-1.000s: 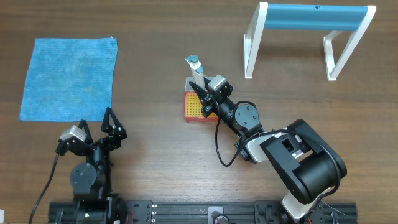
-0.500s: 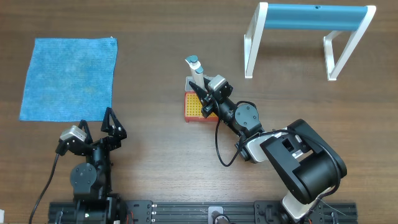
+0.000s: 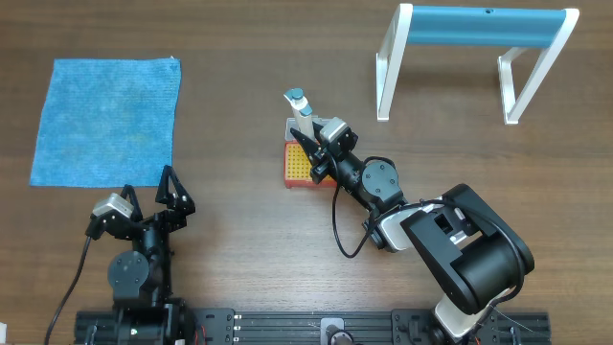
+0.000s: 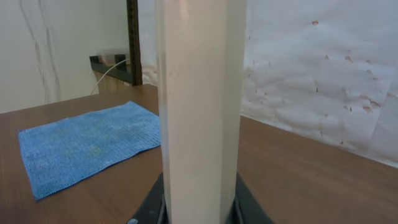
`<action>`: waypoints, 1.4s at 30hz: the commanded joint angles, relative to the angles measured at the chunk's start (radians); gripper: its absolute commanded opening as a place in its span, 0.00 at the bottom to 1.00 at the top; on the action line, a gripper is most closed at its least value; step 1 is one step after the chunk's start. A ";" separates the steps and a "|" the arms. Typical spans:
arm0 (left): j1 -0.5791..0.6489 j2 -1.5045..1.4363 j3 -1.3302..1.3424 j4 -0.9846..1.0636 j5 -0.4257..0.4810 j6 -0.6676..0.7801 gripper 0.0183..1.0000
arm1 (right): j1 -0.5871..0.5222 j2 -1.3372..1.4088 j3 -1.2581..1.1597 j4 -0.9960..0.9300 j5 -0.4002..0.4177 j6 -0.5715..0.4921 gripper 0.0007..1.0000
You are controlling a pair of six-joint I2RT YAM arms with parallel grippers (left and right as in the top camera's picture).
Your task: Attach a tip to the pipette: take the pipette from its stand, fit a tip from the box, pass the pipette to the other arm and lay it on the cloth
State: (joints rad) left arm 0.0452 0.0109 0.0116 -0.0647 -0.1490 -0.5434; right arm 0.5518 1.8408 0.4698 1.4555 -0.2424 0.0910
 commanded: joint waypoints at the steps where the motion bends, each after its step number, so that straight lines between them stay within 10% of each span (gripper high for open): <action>1: 0.000 -0.006 -0.006 0.002 0.002 0.008 1.00 | 0.000 0.011 -0.008 0.005 -0.013 -0.018 0.08; 42: 0.000 -0.006 -0.006 0.002 0.002 0.008 1.00 | 0.001 0.124 -0.062 0.009 -0.013 -0.018 0.08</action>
State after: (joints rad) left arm 0.0452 0.0109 0.0116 -0.0647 -0.1490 -0.5434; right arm 0.5518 1.8729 0.4484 1.4899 -0.2424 0.0910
